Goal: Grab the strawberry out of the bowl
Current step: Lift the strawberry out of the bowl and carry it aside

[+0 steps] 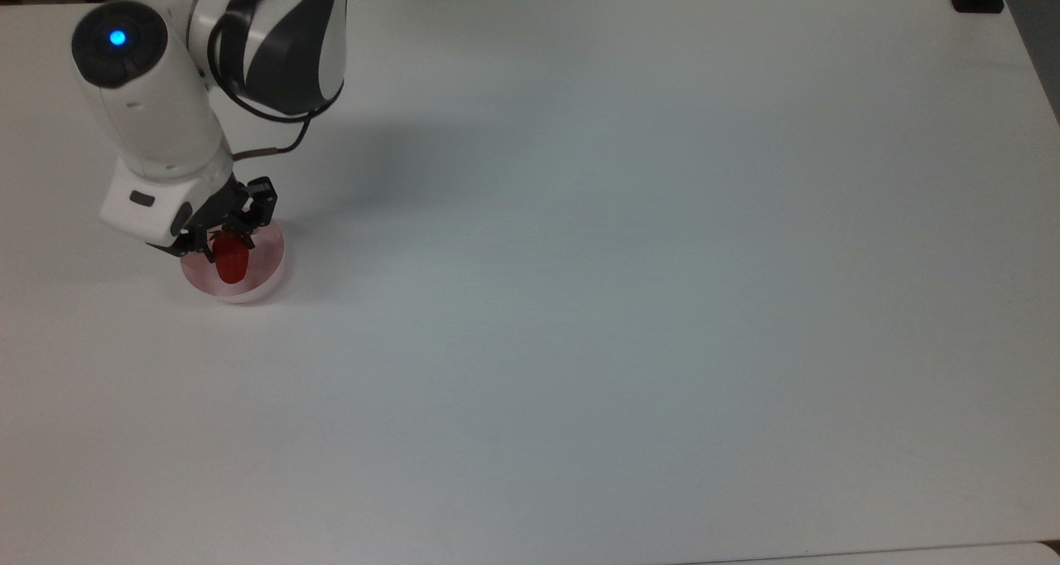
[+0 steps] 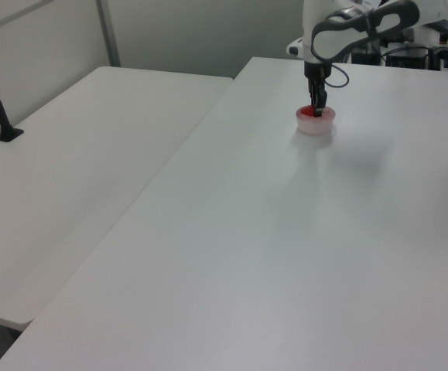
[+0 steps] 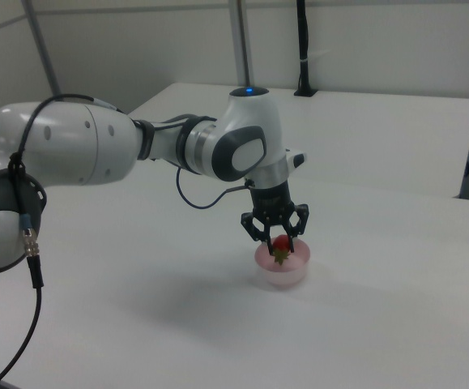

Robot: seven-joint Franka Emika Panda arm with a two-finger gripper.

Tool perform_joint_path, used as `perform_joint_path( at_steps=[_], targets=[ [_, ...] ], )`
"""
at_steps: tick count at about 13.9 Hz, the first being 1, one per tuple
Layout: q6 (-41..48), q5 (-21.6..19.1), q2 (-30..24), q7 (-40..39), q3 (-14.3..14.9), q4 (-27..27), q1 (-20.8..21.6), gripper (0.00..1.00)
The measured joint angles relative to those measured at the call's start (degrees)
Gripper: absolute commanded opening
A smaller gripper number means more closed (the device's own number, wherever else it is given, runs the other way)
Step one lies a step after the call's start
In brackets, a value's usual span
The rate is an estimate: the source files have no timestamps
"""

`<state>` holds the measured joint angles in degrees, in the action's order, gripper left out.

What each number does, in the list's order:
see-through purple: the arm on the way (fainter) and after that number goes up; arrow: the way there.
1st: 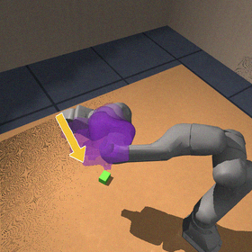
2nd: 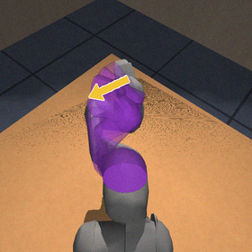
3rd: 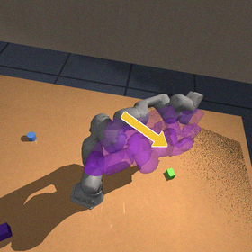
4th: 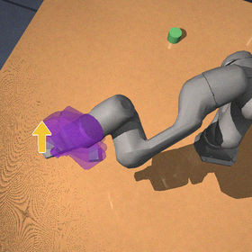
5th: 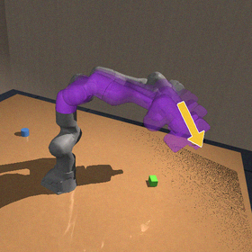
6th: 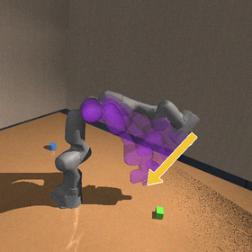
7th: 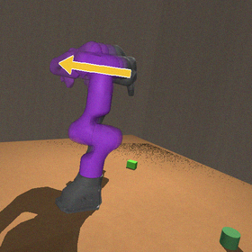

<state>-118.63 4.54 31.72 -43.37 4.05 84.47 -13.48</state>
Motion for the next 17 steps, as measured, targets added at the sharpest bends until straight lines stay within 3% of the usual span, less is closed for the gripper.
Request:
perform_joint_path(
  at_steps=[6,13,14,17],
  targets=[
    [4.2,-0.2,-2.5,0.1,0.6,0.0,-1.2,0.42],
    [2.7,0.2,-2.3,-6.8,1.0,0.1,-13.6,0.49],
    [1.2,0.7,-2.0,-6.8,1.0,0.3,-14.1,0.69],
    [-1.2,1.2,-0.6,-6.2,1.0,0.5,-14.4,1.0]
  ],
)
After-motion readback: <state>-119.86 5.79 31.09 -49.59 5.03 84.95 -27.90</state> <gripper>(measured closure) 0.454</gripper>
